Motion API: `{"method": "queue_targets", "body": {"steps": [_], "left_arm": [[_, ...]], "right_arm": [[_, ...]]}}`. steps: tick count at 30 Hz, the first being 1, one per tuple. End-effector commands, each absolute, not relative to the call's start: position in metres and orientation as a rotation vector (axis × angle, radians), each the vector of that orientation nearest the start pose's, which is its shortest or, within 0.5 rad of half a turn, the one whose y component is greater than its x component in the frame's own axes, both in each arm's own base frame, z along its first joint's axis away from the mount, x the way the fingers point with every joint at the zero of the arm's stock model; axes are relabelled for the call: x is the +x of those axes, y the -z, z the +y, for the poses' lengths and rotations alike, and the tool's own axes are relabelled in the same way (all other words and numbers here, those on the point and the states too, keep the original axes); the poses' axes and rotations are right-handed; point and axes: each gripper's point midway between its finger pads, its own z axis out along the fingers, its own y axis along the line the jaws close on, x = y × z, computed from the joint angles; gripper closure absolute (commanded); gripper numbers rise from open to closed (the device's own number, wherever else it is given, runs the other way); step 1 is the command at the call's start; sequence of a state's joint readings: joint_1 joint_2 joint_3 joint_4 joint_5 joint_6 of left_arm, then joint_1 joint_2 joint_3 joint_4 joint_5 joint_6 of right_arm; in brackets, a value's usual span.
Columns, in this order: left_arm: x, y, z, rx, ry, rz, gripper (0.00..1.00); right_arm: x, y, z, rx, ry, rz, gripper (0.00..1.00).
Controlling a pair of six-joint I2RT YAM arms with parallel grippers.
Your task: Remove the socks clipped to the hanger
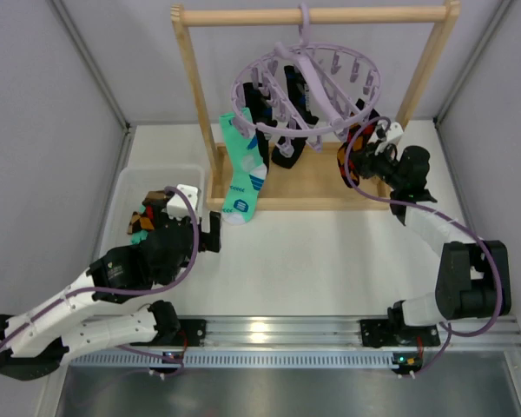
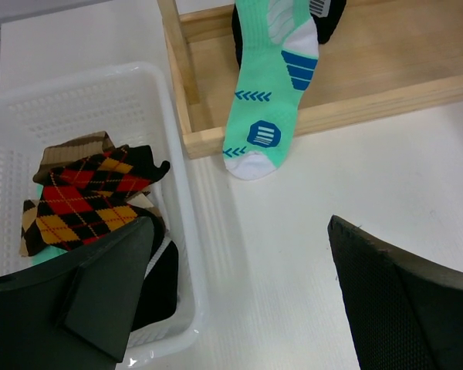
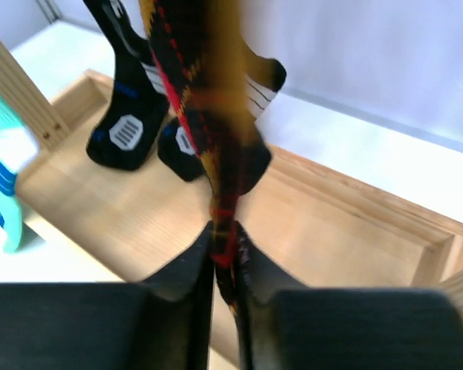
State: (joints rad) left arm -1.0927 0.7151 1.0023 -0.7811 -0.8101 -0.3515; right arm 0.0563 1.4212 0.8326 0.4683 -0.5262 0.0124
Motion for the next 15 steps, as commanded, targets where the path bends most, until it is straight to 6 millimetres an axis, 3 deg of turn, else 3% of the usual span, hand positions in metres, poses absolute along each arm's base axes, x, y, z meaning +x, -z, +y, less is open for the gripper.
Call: {"method": "queue_targets", "body": {"steps": [1,2,4,5,7,8,9,10,11,13,14,15], "left_arm": [[0.197,-0.310,-0.116,0.101,0.197,1.838,0.02],[0.196,-0.315,-0.114,0.078,0.219,1.828,0.02],[0.195,-0.333,-0.118,0.035,0.297,1.810,0.02],[0.194,-0.340,-0.121,0.026,0.326,1.805,0.02],[0.193,-0.363,-0.133,0.016,0.403,1.791,0.02],[0.194,-0.372,-0.137,0.021,0.421,1.786,0.02],[0.198,-0.373,-0.150,0.043,0.413,1.804,0.02],[0.198,-0.395,-0.153,0.031,0.452,1.777,0.02],[0.199,-0.400,-0.163,0.053,0.474,1.782,0.02],[0.207,-0.420,-0.183,0.070,0.493,1.777,0.02],[0.208,-0.427,-0.190,0.081,0.505,1.775,0.02],[0.210,-0.433,-0.197,0.097,0.512,1.771,0.02]], "right_arm": [[0.417,-0.268,0.127,-0.439,-0.565,1.440,0.92],[0.412,-0.263,0.128,-0.424,-0.561,1.445,1.00],[0.406,-0.275,0.122,-0.360,-0.503,1.412,1.00],[0.397,-0.265,0.131,-0.357,-0.515,1.423,1.00],[0.387,-0.276,0.128,-0.302,-0.464,1.382,1.00],[0.377,-0.268,0.142,-0.316,-0.474,1.393,1.00],[0.375,-0.268,0.139,-0.287,-0.415,1.392,1.00],[0.367,-0.275,0.144,-0.282,-0.405,1.373,1.00],[0.354,-0.268,0.165,-0.315,-0.434,1.381,1.00],[0.345,-0.273,0.169,-0.273,-0.390,1.373,1.00],[0.332,-0.272,0.189,-0.300,-0.428,1.370,1.00],[0.329,-0.272,0.191,-0.273,-0.410,1.372,1.00]]}}
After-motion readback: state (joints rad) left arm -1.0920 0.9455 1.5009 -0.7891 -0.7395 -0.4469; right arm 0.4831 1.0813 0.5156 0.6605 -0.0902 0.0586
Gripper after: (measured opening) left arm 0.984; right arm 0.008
